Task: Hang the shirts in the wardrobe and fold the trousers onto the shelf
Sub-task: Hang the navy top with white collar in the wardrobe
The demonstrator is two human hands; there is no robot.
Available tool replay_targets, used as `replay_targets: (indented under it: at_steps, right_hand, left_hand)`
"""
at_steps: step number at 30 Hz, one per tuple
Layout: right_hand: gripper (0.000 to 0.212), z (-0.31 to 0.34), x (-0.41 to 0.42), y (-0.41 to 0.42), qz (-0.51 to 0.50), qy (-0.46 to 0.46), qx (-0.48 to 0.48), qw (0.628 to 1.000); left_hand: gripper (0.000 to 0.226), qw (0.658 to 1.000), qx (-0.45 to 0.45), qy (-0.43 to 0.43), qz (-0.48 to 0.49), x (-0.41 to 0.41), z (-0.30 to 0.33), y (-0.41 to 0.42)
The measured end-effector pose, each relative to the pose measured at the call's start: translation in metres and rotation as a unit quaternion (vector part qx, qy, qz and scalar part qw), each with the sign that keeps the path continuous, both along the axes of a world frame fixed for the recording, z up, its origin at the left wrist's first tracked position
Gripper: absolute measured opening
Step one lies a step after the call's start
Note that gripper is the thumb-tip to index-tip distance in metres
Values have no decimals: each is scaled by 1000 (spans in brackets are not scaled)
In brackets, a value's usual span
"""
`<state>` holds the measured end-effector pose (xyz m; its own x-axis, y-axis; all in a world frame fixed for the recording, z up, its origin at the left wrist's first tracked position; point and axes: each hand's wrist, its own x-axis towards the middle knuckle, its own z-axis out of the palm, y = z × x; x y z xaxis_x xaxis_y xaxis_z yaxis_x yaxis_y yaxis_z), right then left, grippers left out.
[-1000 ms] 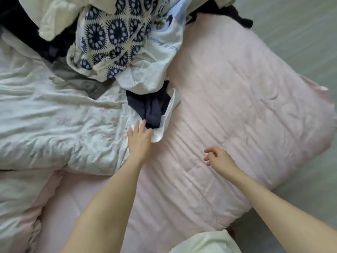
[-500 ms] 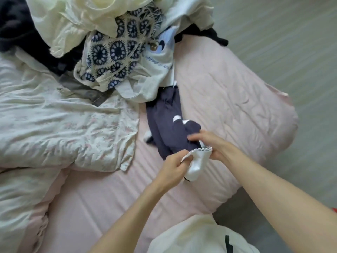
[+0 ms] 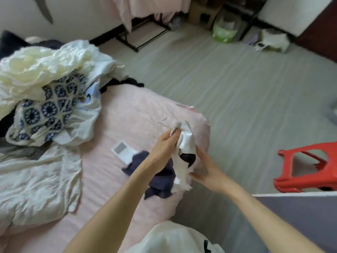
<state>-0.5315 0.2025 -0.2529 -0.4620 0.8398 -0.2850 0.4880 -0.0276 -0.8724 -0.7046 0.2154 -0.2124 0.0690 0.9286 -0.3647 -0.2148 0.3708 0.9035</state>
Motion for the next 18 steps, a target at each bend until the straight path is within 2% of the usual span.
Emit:
replay_targets:
  at_steps: [1, 3, 5, 7, 10, 12, 14, 18]
  right_hand:
    - [76, 7, 14, -4, -14, 2, 27, 1000]
    - [57, 22, 48, -8, -96, -28, 36, 994]
    - [27, 35, 85, -12, -150, -95, 58, 982]
    - [5, 50, 128, -21, -176, -122, 72, 974]
    - [20, 79, 200, -50, -195, -159, 94, 963]
    - [17, 92, 247, -76, -193, -227, 125, 946]
    - [5, 96, 287, -99, -202, -311, 159, 915]
    - [13, 100, 355, -153, -299, -414, 125, 851]
  left_hand:
    - [25, 999, 7, -34, -15, 17, 15, 1]
    - [25, 997, 27, -59, -49, 51, 47, 4]
    - [28, 996, 41, -27, -73, 80, 68, 7]
    - [32, 995, 51, 42, -79, 109, 82, 10]
    - [34, 984, 76, 144, -77, 162, 92, 11]
    - [36, 977, 93, 163, -99, 199, 93, 6]
    - [35, 969, 110, 176, -132, 234, 90, -1]
    - [35, 949, 170, 194, -183, 302, 96, -22]
